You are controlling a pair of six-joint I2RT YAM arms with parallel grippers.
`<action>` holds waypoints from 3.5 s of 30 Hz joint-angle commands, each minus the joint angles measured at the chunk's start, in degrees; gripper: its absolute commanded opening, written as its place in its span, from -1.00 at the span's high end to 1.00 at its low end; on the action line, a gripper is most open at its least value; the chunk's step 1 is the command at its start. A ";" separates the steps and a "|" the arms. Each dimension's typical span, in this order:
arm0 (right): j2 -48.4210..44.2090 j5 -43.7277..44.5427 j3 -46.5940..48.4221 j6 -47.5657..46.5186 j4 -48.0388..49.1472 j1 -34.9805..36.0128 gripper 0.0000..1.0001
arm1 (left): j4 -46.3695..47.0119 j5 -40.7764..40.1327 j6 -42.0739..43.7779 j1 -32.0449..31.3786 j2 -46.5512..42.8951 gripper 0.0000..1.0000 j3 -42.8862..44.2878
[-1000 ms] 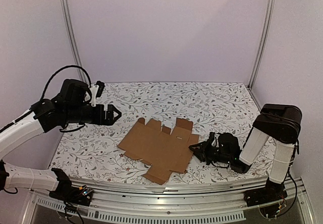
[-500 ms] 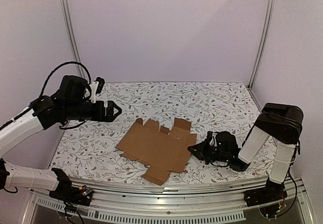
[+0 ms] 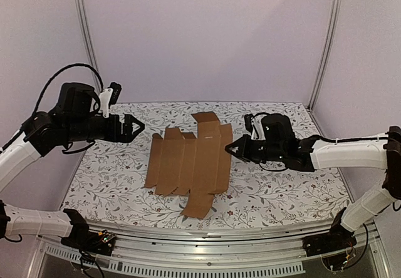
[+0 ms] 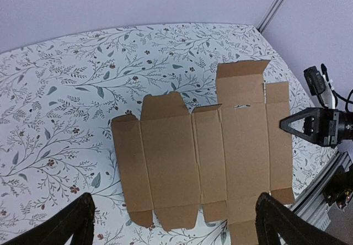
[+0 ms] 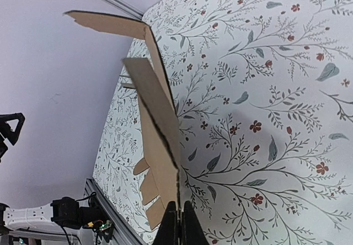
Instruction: Fold the paper box
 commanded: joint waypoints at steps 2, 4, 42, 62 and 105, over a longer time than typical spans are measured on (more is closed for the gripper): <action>-2.03 -0.98 8.16 -17.32 -22.16 -0.57 1.00 | -3.12 -0.86 1.48 -0.80 -1.85 -0.99 1.46; -2.19 -1.12 11.90 -22.18 -28.07 -0.52 1.00 | -3.46 -0.99 1.70 -0.80 -2.55 -0.99 1.58; -8.22 -14.88 50.23 -60.79 -87.47 9.75 1.00 | -2.88 -2.91 3.31 -0.80 -7.38 -0.99 1.64; 10.15 19.19 49.20 -67.76 -75.67 14.20 1.00 | 3.42 2.10 -0.38 -0.80 -1.58 -0.99 -4.24; 28.62 14.95 59.34 -79.13 -69.18 15.53 1.00 | 33.80 31.93 -11.84 -0.97 19.82 1.00 -14.27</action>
